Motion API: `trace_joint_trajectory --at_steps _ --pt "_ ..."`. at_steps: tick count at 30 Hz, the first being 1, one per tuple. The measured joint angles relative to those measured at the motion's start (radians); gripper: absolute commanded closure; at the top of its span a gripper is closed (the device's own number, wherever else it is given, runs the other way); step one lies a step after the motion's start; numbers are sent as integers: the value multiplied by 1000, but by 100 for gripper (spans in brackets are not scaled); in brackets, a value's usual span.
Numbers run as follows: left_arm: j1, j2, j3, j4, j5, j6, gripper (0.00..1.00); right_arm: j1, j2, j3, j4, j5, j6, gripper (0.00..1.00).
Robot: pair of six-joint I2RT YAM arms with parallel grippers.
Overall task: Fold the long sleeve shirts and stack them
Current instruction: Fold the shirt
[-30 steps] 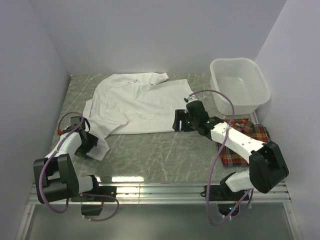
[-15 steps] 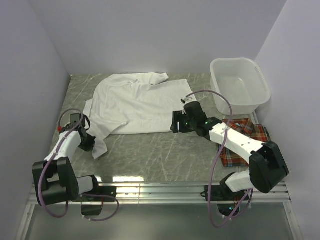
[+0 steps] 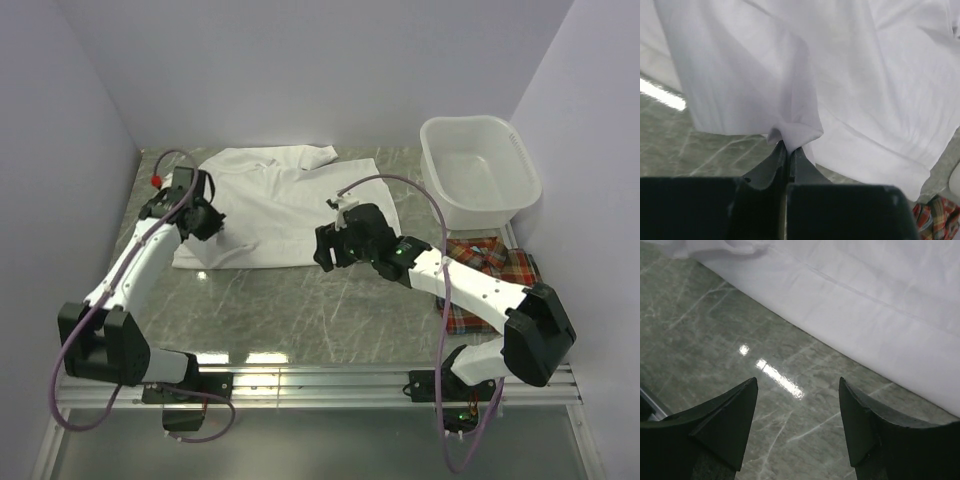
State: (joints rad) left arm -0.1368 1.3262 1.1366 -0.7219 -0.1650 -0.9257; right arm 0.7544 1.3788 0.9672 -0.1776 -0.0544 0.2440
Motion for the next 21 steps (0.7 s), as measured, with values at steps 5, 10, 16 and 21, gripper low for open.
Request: trace_joint_trajectory --at_steps 5,10,16,21 --pt "-85 167 153 0 22 33 98 32 0 35 23 8 -14 27" --pt "-130 318 323 11 23 84 97 38 -16 26 29 39 -10 27" --pt "-169 431 425 57 49 137 98 38 -90 -35 27 108 2 27" --pt "-212 508 505 98 76 173 100 38 -125 -64 23 161 14 27"
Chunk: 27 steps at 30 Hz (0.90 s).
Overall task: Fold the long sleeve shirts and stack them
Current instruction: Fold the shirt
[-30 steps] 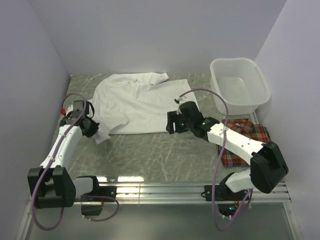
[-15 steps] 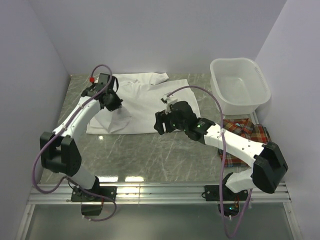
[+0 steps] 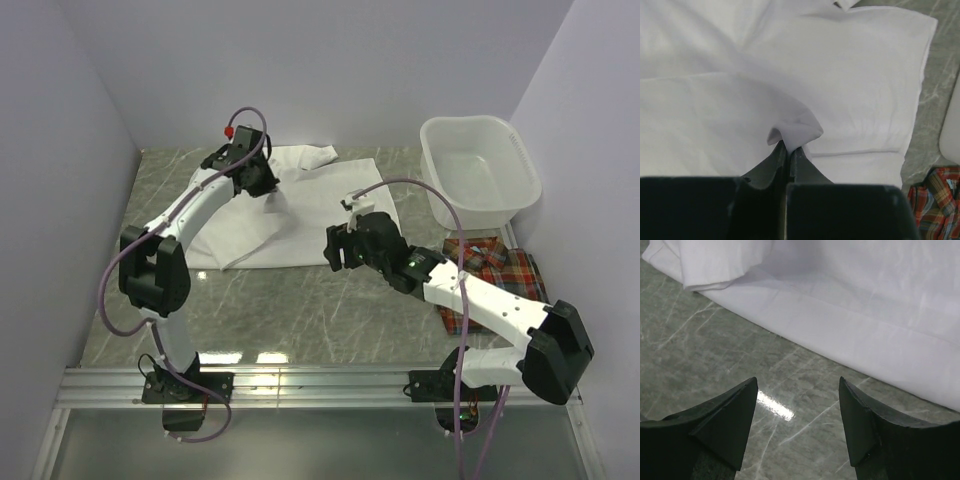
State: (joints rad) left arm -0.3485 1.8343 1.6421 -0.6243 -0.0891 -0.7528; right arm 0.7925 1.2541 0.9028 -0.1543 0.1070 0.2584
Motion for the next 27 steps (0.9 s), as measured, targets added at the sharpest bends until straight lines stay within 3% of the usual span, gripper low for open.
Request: trace_joint_trajectory --at_steps 12,27 --pt "-20 129 177 120 67 -2 100 0 -60 -46 -17 106 36 27" --pt "17 167 219 256 9 -76 100 -82 -12 -52 -22 108 116 30"
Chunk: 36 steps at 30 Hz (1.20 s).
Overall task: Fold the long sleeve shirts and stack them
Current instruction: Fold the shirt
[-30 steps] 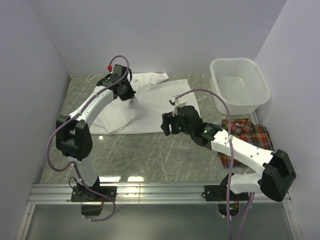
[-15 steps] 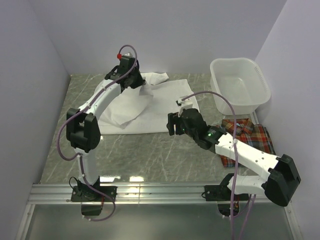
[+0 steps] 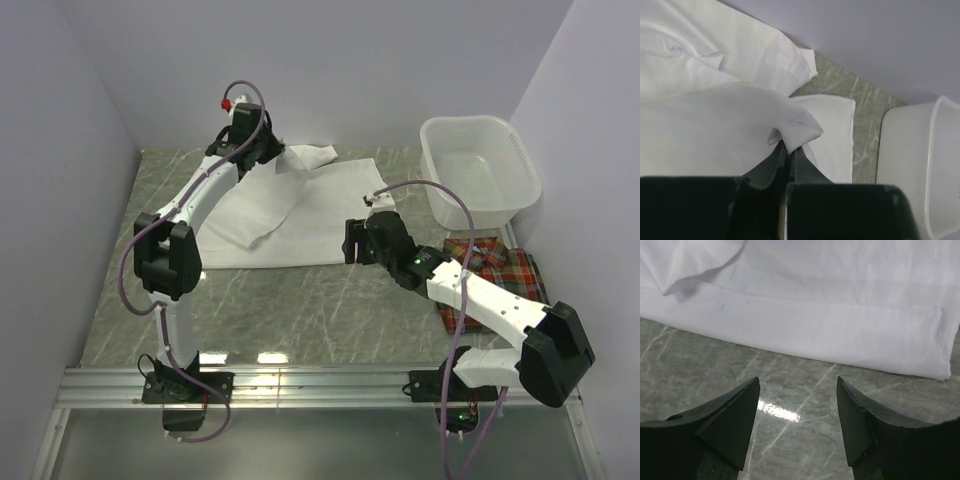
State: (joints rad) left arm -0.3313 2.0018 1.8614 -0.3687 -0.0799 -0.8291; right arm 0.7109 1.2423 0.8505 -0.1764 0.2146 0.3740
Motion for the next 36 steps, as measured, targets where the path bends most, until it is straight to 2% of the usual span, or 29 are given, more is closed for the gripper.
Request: trace_joint_trajectory --at_steps 15,23,28,36 --pt "151 8 0 125 -45 -111 99 -47 57 0 -10 -64 46 33" --pt "164 8 -31 180 -56 -117 99 -130 103 -4 -10 -134 98 34" --pt "177 19 24 180 -66 -116 99 -136 103 -5 -10 -158 108 34" --pt "253 19 24 207 -76 -127 98 -136 103 -14 -5 -180 109 34"
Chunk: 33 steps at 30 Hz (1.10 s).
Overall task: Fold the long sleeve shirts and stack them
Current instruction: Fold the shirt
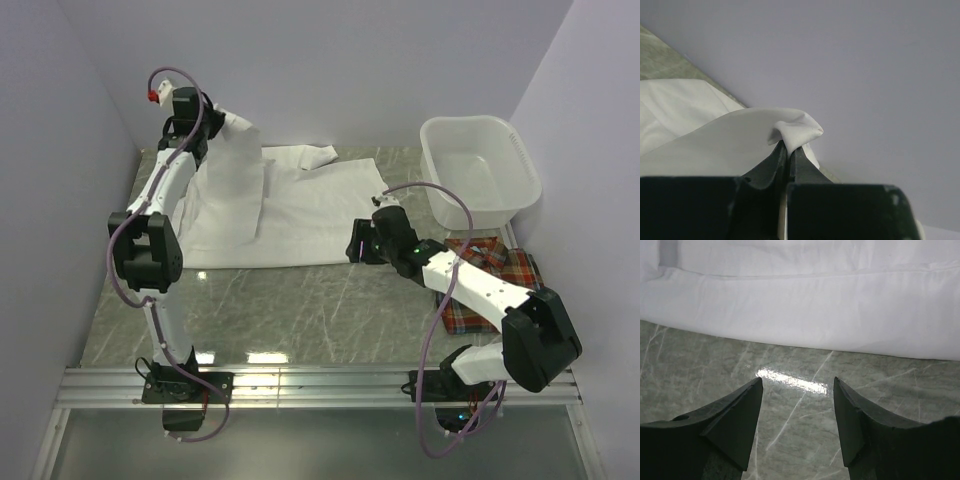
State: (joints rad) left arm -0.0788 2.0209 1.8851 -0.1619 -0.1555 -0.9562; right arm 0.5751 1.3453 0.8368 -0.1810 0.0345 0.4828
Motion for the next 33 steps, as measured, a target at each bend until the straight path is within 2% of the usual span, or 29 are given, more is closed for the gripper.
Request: trace_joint_trajectory --at_steps 7,15,22,28,33 --pt "9 -1 -46 32 37 0 97 -12 16 -5 5 3 8 36" --pt "-4 -32 -175 38 87 9 97 -95 82 -5 18 -12 51 39" --pt "-34 -193 -291 42 70 -16 98 -109 82 -9 42 -38 68 39" --pt "-151 -372 -476 96 20 -140 96 -111 56 -30 48 -55 72 39" --pt "-279 -423 -612 161 -5 -285 96 -111 -5 -59 66 -57 71 39"
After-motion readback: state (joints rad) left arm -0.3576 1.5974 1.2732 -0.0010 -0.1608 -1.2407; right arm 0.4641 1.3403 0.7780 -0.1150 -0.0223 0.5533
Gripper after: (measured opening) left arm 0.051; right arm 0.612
